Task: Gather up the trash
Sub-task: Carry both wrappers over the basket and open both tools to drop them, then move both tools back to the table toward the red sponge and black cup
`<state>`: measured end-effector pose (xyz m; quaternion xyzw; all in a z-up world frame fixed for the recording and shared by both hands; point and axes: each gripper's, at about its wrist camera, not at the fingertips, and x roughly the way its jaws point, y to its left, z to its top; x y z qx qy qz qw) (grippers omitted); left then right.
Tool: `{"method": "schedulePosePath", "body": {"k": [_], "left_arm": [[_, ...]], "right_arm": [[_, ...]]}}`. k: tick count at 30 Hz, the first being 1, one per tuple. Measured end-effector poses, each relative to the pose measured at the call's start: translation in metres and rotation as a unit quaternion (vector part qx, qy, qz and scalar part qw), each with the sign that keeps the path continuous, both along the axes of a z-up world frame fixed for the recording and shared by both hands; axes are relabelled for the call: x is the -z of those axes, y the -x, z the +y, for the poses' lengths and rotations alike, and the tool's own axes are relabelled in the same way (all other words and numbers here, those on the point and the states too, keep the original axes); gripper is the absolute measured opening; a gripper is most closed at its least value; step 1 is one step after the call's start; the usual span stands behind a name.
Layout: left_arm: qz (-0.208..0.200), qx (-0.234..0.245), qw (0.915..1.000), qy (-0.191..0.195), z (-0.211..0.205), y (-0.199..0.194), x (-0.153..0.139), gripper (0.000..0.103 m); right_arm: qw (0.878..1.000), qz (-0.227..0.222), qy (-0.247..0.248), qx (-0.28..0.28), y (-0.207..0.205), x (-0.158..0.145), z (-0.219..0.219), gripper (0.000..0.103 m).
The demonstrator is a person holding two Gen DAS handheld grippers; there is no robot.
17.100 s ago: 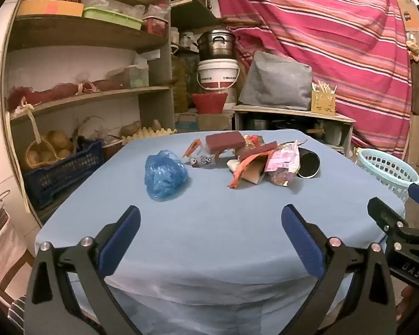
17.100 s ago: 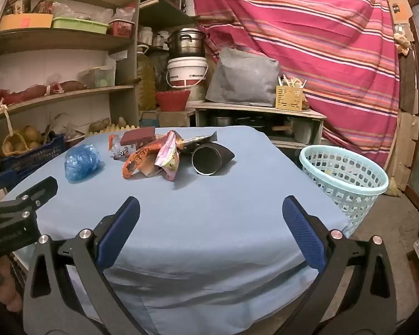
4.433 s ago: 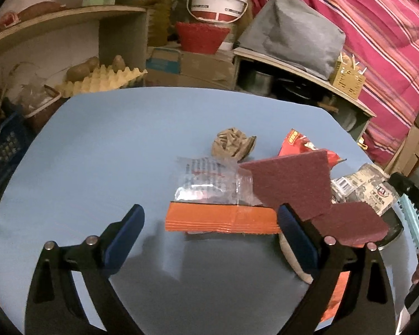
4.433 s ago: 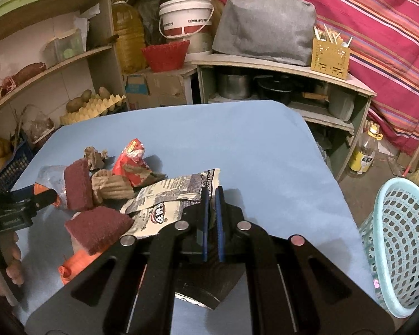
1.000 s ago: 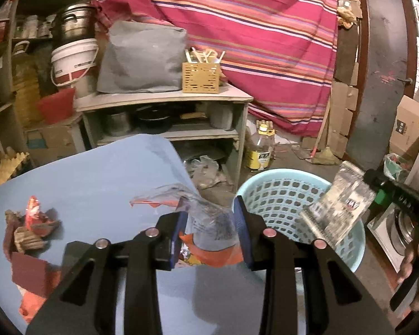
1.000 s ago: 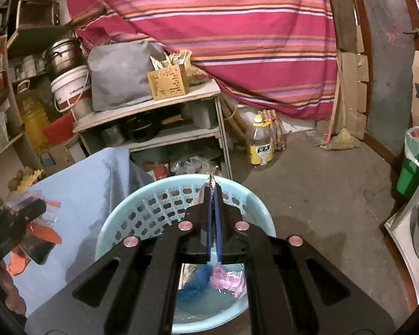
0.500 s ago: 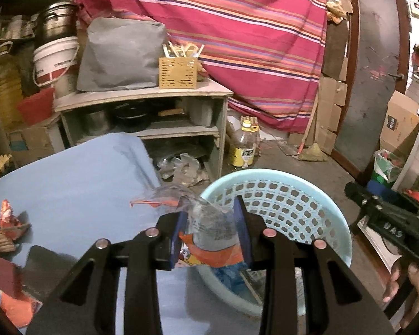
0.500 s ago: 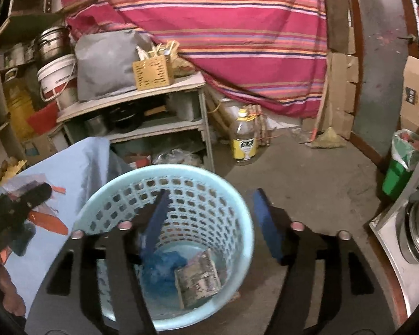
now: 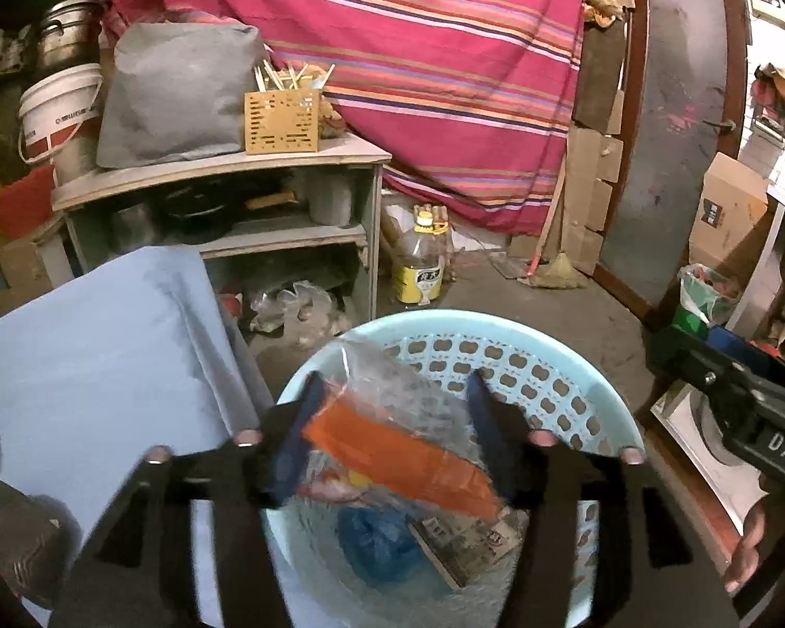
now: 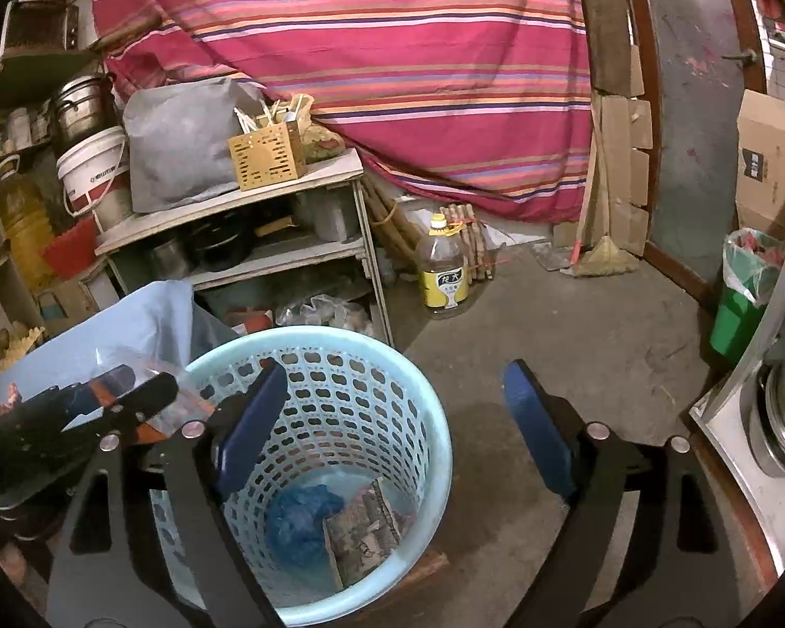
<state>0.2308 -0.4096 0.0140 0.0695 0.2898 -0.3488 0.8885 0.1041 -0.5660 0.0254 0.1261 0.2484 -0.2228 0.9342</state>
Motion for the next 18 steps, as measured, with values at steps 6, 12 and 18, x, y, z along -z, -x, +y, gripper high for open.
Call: {"method": "schedulePosePath", "body": {"k": [6,12,18], "left_arm": [[0.011,-0.012,0.9998,0.007,0.016,-0.003,-0.001,0.078],[-0.001,-0.049,0.9988,0.008,0.058,0.003,-0.014,0.093],[-0.031,-0.095,0.9950,0.000,0.129,0.009,-0.035,0.098]], "right_arm": [[1.000,0.002,0.002,0.006,0.000,0.000,0.001,0.085],[1.000,0.001,0.006,0.004,-0.007,-0.002,0.009,0.093],[1.000,-0.011,0.001,-0.011,-0.016,-0.007,0.030,0.098]]}}
